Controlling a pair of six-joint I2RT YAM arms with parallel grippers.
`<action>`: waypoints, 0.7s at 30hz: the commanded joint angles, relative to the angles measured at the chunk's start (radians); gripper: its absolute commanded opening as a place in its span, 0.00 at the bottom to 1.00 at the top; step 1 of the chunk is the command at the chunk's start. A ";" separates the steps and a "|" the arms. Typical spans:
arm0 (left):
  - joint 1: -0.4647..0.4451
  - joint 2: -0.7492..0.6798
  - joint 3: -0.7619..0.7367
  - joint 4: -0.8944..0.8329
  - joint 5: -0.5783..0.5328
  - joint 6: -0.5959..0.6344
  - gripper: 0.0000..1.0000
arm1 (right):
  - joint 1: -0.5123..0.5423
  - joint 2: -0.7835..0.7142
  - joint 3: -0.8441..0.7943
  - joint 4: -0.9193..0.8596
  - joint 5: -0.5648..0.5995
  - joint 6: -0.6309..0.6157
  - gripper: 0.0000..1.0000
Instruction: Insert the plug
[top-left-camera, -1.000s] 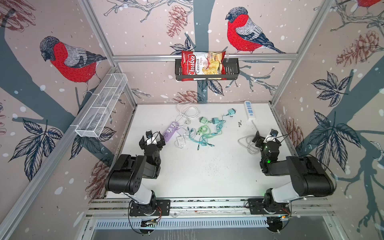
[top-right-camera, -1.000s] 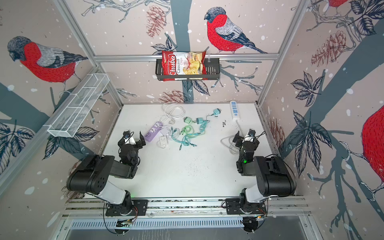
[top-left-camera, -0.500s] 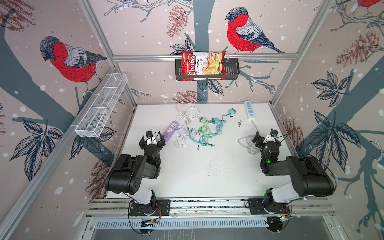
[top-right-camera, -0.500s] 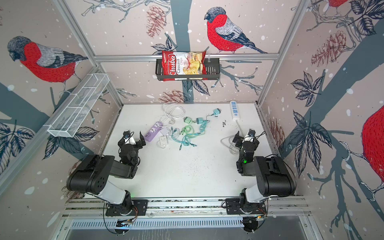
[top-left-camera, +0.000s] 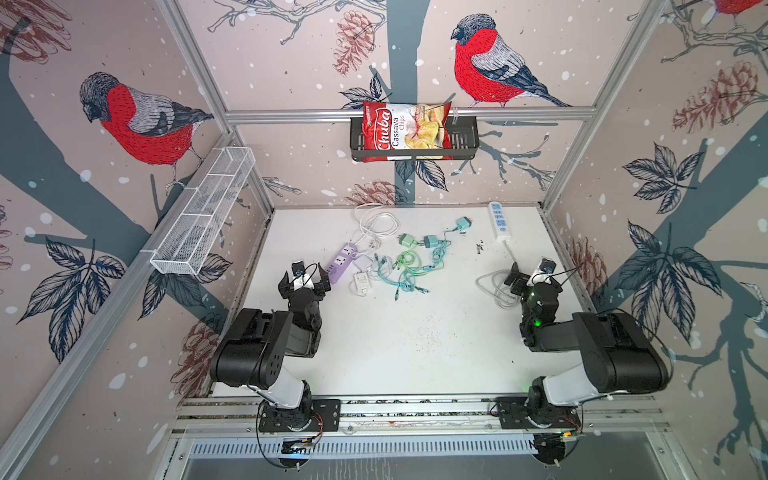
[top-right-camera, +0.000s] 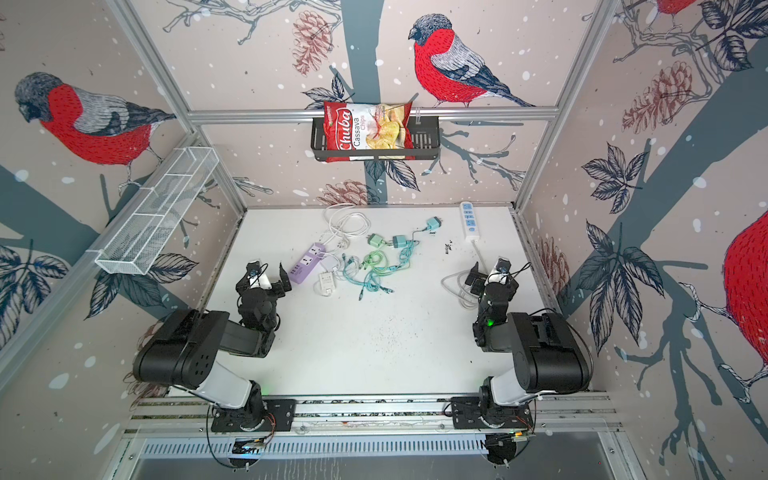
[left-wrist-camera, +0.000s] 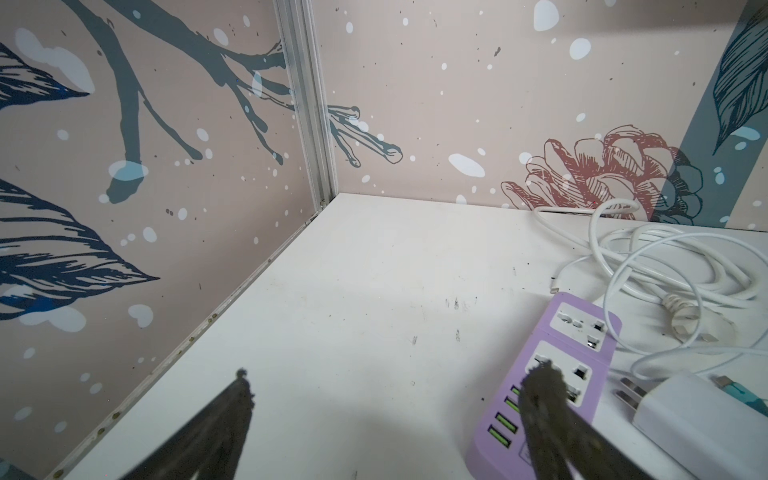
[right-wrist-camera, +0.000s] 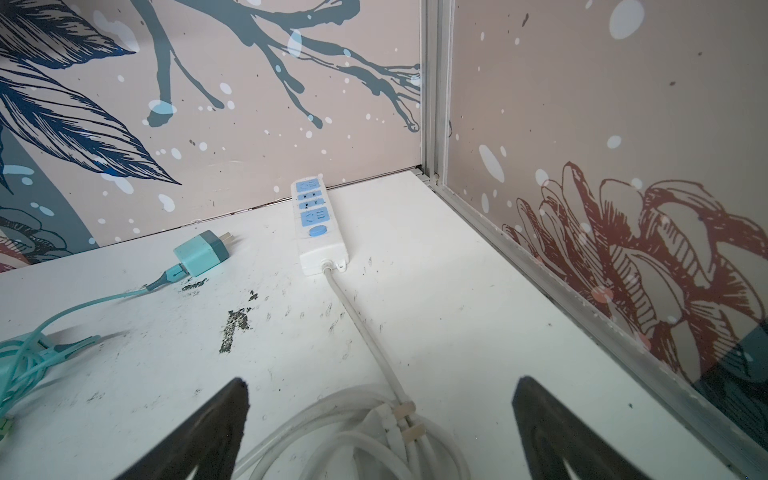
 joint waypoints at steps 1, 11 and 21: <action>0.001 0.000 0.003 0.011 0.007 -0.008 0.98 | 0.001 -0.004 0.003 0.014 -0.005 -0.006 0.99; 0.001 0.000 0.005 0.011 0.007 -0.008 0.98 | -0.001 -0.004 0.003 0.013 -0.008 -0.005 0.99; -0.020 -0.032 0.006 -0.013 -0.039 0.002 0.98 | 0.008 -0.014 0.004 0.010 0.037 -0.001 0.99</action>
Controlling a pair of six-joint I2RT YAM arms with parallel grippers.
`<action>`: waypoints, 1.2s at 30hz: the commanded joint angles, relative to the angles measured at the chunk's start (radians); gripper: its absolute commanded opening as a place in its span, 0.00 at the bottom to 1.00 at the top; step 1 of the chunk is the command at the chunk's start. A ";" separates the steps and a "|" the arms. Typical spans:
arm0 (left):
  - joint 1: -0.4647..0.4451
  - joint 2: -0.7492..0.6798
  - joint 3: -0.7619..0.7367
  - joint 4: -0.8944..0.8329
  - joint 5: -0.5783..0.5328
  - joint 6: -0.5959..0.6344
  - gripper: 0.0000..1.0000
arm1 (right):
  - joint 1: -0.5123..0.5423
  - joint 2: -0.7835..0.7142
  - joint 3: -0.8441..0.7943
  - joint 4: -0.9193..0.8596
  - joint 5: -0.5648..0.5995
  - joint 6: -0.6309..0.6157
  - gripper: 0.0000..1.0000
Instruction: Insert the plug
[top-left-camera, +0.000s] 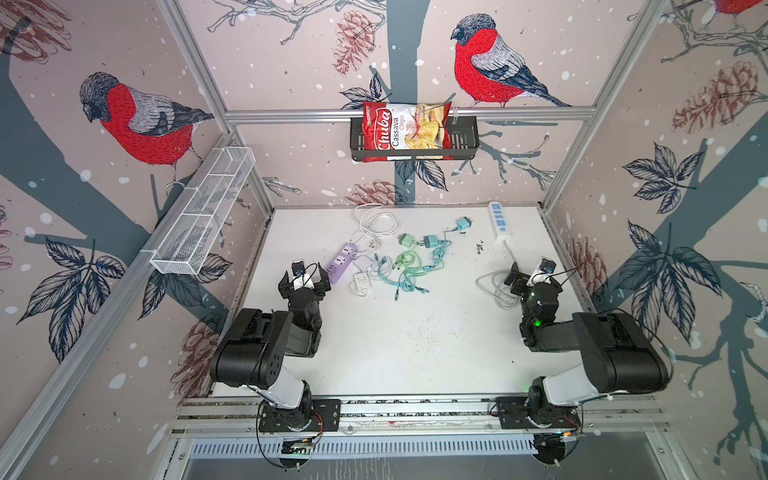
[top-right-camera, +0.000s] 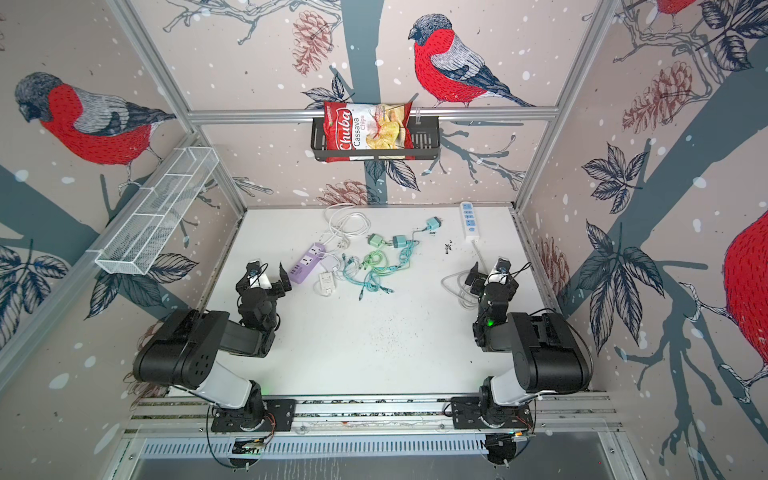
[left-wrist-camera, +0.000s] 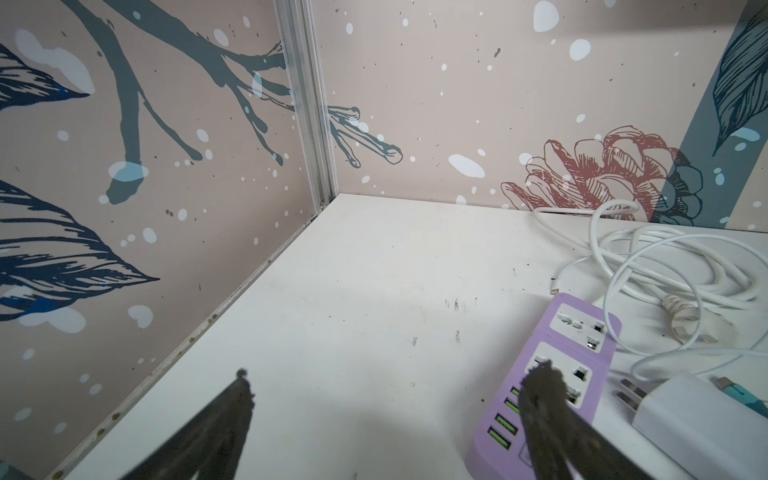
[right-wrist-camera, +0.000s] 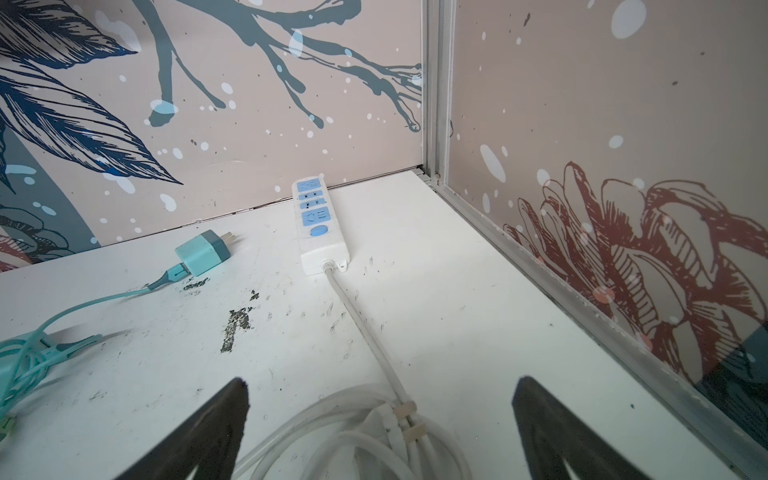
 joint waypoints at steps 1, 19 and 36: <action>-0.022 -0.039 0.002 0.003 -0.054 0.008 0.98 | 0.017 -0.029 0.015 -0.018 0.091 0.007 0.99; -0.123 -0.332 0.479 -1.240 -0.072 -0.318 0.98 | 0.143 -0.121 0.570 -1.195 0.134 0.263 0.99; -0.117 -0.081 0.715 -1.562 0.108 -0.493 0.98 | 0.286 -0.031 0.630 -1.239 -0.079 0.369 0.99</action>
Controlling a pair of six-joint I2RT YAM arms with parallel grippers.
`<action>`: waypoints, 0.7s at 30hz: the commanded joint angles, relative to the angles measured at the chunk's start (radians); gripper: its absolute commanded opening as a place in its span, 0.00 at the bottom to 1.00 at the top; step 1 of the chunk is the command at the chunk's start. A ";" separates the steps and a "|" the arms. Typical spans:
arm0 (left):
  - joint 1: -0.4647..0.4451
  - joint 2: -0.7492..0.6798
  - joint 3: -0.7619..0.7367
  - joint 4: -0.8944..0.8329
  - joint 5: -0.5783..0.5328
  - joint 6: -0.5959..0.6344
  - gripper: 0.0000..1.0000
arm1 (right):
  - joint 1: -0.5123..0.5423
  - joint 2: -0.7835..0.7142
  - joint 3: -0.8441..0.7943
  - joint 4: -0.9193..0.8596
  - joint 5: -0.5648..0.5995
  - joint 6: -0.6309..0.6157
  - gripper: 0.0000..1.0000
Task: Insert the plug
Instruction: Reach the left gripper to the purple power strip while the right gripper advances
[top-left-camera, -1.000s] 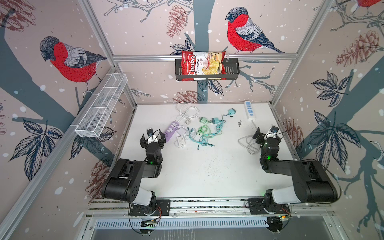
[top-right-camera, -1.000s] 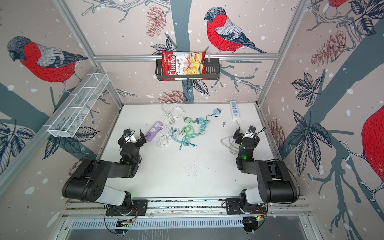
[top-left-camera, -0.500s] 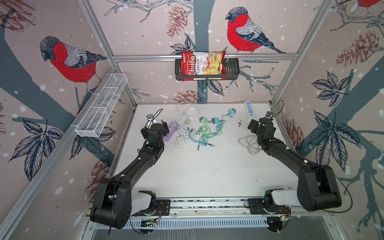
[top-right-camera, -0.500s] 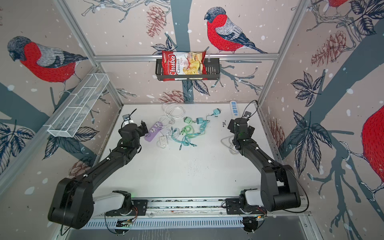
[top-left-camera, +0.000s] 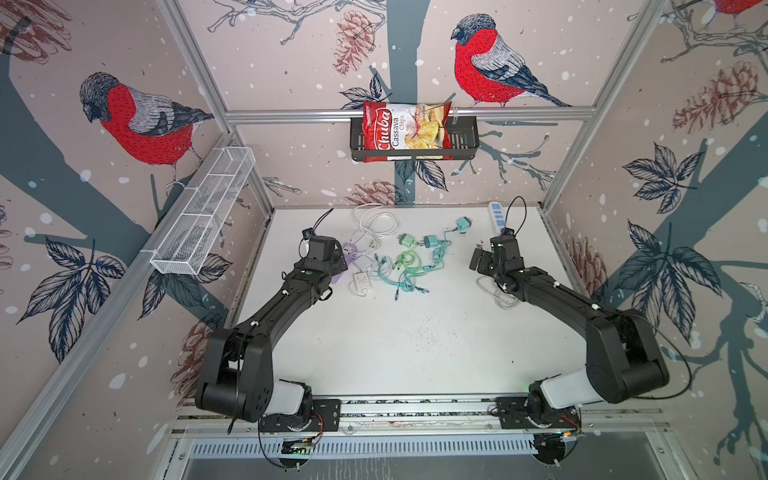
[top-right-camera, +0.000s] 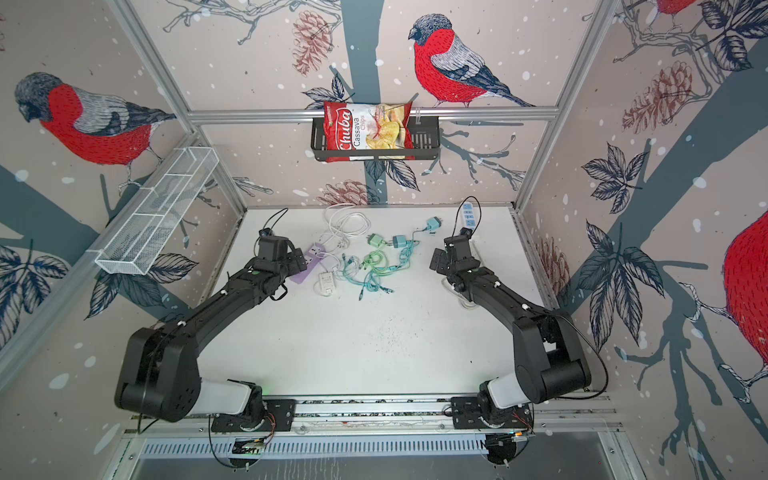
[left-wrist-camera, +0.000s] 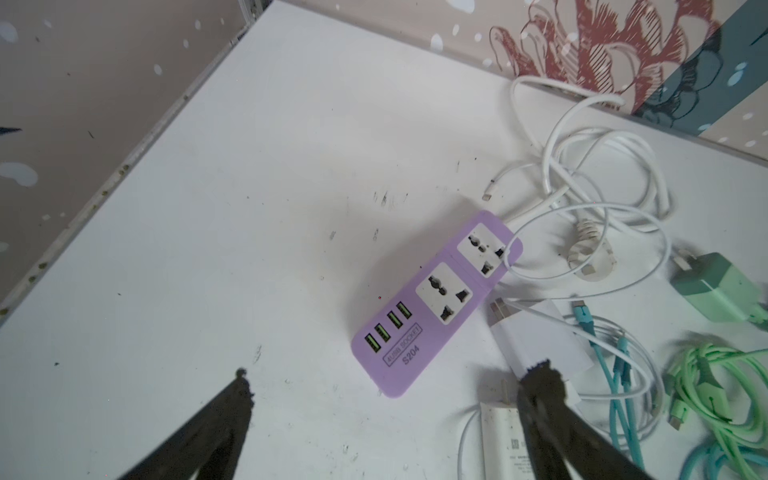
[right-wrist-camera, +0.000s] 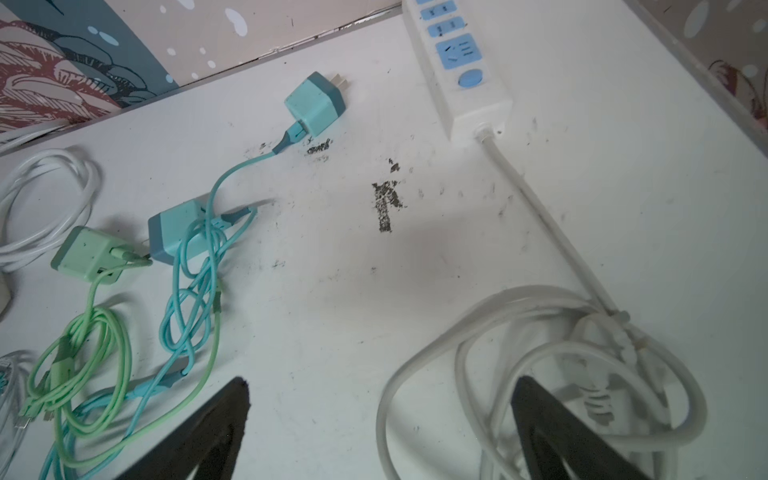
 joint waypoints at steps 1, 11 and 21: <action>0.002 0.065 0.031 -0.052 0.047 -0.038 0.98 | 0.000 -0.002 -0.006 0.021 -0.043 0.031 0.99; 0.056 0.284 0.186 -0.095 0.113 0.008 0.97 | -0.001 0.010 0.045 0.005 -0.094 0.030 0.99; 0.075 0.370 0.246 -0.118 0.158 0.074 0.96 | 0.001 0.034 0.083 -0.007 -0.109 0.044 0.99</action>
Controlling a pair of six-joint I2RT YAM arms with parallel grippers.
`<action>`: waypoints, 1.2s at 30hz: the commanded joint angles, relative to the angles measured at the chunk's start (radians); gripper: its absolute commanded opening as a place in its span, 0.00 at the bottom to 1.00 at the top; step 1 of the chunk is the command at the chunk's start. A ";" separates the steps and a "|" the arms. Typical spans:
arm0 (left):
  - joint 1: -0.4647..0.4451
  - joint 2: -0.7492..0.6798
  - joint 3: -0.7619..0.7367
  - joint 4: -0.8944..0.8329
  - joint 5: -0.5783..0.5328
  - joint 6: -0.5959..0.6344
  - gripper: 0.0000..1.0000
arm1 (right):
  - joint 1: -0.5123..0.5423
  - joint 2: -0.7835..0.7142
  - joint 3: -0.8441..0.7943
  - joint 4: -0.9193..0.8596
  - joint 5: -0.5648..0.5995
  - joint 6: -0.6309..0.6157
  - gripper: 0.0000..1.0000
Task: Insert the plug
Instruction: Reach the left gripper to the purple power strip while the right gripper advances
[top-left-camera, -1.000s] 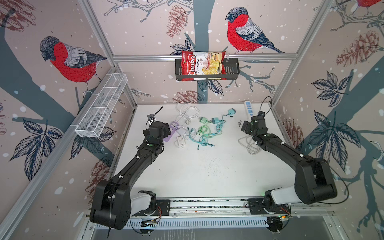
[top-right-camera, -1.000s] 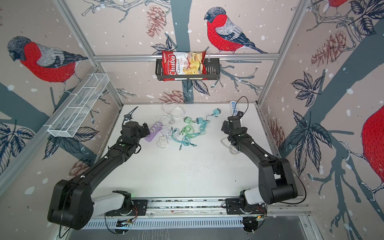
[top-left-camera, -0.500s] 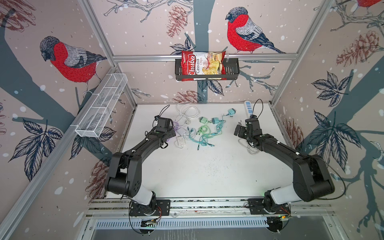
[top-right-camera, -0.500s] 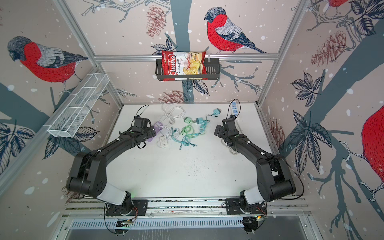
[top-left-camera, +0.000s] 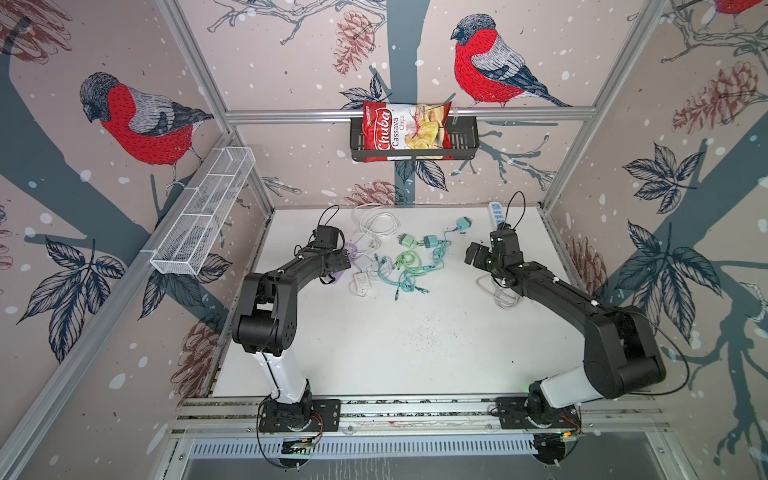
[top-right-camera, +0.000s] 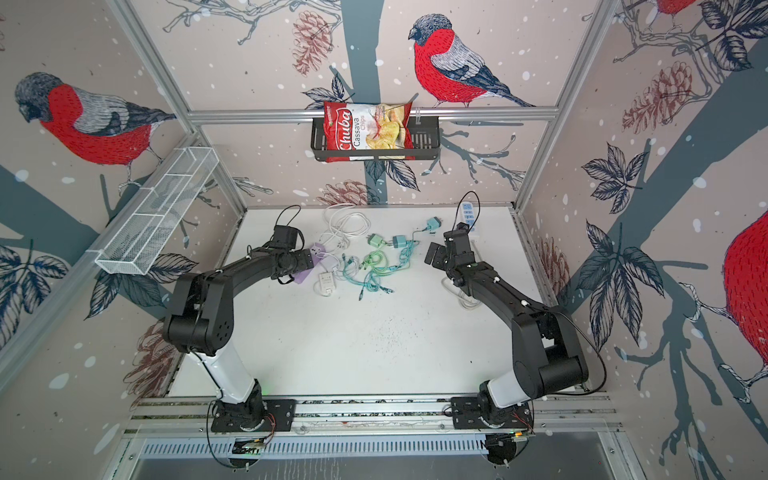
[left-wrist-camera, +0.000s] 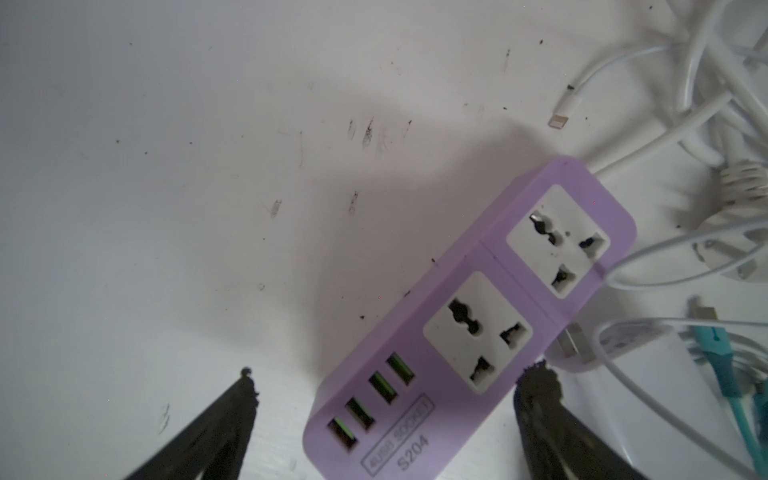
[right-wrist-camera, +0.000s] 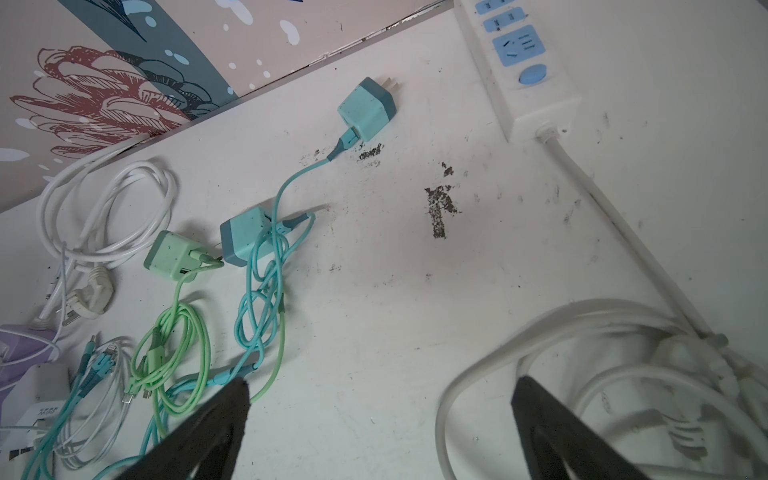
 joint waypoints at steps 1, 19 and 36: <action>0.000 -0.004 0.003 -0.012 0.019 0.031 0.96 | 0.002 0.010 0.016 -0.008 -0.006 0.016 0.99; -0.027 0.008 -0.025 0.021 0.024 0.045 0.95 | 0.006 0.044 0.046 -0.005 -0.016 0.006 0.99; -0.027 0.064 0.009 0.030 0.023 0.058 0.93 | 0.027 0.003 -0.004 0.002 -0.012 0.016 0.99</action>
